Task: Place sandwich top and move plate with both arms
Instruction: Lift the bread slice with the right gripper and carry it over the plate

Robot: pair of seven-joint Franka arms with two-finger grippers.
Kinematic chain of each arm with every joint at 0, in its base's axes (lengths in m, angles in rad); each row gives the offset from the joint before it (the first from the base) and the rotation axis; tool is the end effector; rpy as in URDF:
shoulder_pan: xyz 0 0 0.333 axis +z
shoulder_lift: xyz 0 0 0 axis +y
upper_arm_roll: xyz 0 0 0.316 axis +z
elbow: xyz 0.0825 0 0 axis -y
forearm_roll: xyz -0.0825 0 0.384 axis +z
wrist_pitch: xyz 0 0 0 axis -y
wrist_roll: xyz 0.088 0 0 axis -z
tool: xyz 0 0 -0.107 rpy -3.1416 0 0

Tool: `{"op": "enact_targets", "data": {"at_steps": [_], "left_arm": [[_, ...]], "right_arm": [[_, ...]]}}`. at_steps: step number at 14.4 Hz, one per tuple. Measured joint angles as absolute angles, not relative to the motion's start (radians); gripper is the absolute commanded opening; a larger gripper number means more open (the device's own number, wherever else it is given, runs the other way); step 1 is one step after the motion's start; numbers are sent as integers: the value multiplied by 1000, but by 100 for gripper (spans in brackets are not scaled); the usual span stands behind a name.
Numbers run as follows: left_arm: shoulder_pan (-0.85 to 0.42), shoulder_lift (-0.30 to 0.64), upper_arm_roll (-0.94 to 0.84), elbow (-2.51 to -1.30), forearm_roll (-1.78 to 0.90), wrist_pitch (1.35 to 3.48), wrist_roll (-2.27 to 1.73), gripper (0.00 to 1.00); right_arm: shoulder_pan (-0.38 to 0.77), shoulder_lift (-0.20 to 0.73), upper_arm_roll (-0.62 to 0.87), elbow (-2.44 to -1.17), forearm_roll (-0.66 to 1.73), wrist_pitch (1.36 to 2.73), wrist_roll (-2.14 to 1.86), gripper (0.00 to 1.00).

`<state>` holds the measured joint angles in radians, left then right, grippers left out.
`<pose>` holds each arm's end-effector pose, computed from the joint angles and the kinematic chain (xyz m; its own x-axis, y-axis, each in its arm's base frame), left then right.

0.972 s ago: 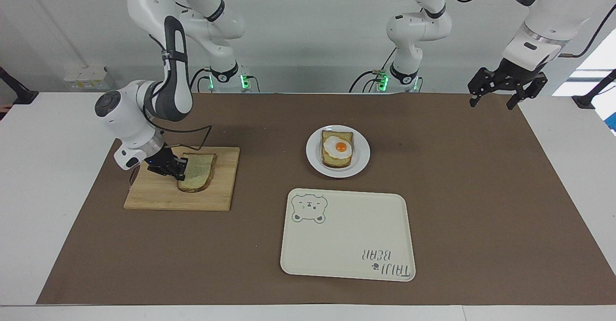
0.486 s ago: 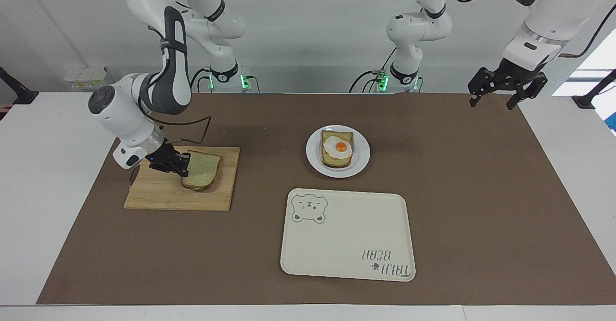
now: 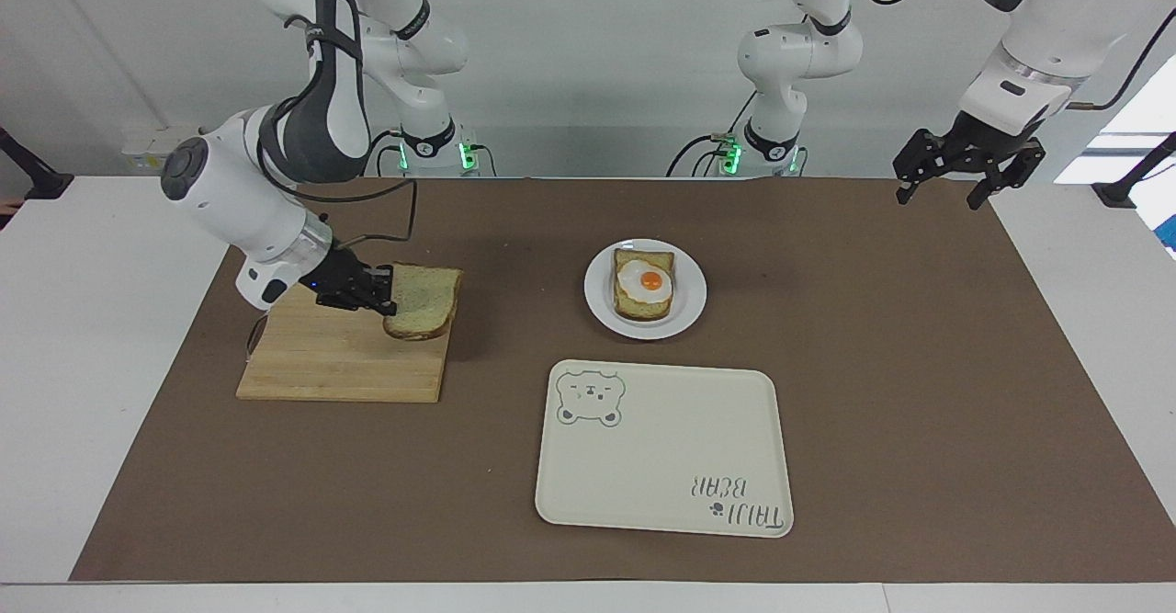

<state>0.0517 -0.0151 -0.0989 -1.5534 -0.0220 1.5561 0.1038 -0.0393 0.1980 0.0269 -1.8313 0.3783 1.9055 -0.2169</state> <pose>0.5480 -0.0287 0.6397 0.9884 -0.1507 0.0198 -0.1511 -0.9883 0.0186 0.6006 0.0184 0.4183 0.9952 0.0690 -0.0692 0.0397 -0.9323 -0.3594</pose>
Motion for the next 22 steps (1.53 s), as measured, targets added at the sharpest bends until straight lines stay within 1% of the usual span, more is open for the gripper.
{"op": "enact_targets", "data": {"at_steps": [4,9,13,16,22], "left_arm": [[52,-15,-99,-1553,-22,1556,104,100],[52,-15,-99,-1553,-22,1556,104,100],[52,-15,-99,-1553,-22,1556,104,100],[52,-15,-99,-1553,-22,1556,104,100],[52,-15,-99,-1553,-22,1556,104,100]], "right_arm": [[-17,198,129,-1830,379,1908,-58,0],[120,200,144,-1829,408,1941,47,0],[197,206,145,-1830,479,1955,55,0],[280,238,146,-1832,500,2039,87,0],[449,350,147,-1835,504,2198,116,0]]}}
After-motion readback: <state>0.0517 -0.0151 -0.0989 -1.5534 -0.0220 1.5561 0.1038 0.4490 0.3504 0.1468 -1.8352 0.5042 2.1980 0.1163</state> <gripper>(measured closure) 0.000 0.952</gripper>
